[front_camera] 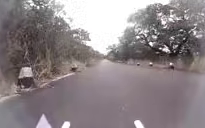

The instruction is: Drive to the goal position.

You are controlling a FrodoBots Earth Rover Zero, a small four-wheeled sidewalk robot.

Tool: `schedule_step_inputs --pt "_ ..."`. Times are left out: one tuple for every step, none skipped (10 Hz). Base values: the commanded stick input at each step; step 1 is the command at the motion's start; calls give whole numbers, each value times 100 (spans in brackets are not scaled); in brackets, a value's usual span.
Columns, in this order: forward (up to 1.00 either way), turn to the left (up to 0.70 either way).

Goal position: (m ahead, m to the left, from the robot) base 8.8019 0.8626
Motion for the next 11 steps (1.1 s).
schedule_step_inputs --pt "70 35" --pt "70 0" --pt "70 0" --pt "70 0" --pt "70 0" --pt "70 0" --pt "70 0" --pt "70 0" --pt "70 0" --pt "70 0" --pt "70 0"
